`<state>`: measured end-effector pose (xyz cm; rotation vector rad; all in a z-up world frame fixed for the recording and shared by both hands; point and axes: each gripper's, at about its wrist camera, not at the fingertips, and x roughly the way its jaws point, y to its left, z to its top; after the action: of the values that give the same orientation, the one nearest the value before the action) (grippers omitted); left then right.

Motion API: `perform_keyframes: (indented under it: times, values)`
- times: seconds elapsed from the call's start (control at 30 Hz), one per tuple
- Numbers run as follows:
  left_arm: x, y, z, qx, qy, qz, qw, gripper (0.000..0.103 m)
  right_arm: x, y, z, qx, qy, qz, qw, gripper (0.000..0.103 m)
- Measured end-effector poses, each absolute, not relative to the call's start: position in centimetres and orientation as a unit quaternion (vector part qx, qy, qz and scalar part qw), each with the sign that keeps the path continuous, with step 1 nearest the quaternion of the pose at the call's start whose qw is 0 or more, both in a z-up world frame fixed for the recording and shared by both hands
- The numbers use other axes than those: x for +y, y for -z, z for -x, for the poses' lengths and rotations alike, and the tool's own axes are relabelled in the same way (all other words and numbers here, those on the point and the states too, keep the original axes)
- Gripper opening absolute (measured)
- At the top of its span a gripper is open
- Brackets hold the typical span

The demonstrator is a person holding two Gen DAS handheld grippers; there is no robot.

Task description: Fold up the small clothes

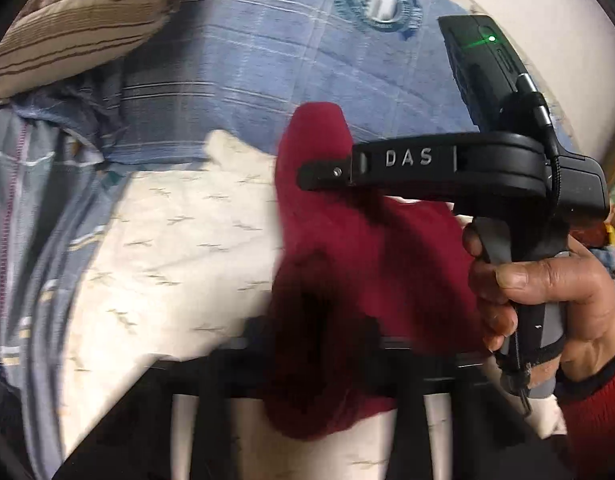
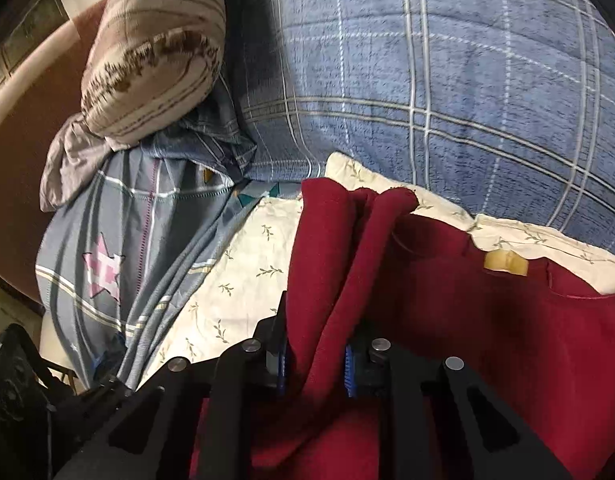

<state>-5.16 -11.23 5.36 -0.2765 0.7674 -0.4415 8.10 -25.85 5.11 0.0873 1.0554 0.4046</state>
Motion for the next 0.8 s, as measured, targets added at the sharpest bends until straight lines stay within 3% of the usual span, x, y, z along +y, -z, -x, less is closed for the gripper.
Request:
perform_keyframes:
  times: [0.27,0.43,0.6,0.63,0.67,0.7,0.8]
  values:
    - [-20.8,-10.0,6.9,0.344,0.321,0.11,0.876,0.02,-34.1,-11.4,-5.0,0.458,-0.149,-0.023,0.876,0.016]
    - [-28.8,-8.3,5.4,0.37,0.359,0.095,0.851,0.022,-42.0,-11.4,-3.7,0.456,-0.065,-0.017,0.887,0.015]
    - [-31.8,-4.7,3.8,0.43,0.357,0.079,0.826,0.041,-47.8,-4.8,-4.6,0.507,-0.017,-0.068,0.859,0.018]
    - [-31.5,-5.0,4.2,0.426,0.36,0.072,0.827,0.042,-48.4,-3.3,-4.7,0.517,-0.014,-0.083,0.852,0.028]
    - [-30.7,-5.8,4.9,0.417,0.366,0.063,0.83,0.051,-48.8,-2.9,-4.6,0.517,-0.011,-0.094,0.851,0.032]
    - [-30.0,-6.4,5.9,0.408,0.364,0.055,0.835,0.066,-49.2,-3.0,-4.2,0.507,-0.013,-0.109,0.855,0.036]
    - [-26.2,-8.2,8.4,0.368,0.35,0.049,0.86,0.074,-50.1,-5.3,-2.0,0.486,-0.003,-0.124,0.865,0.049]
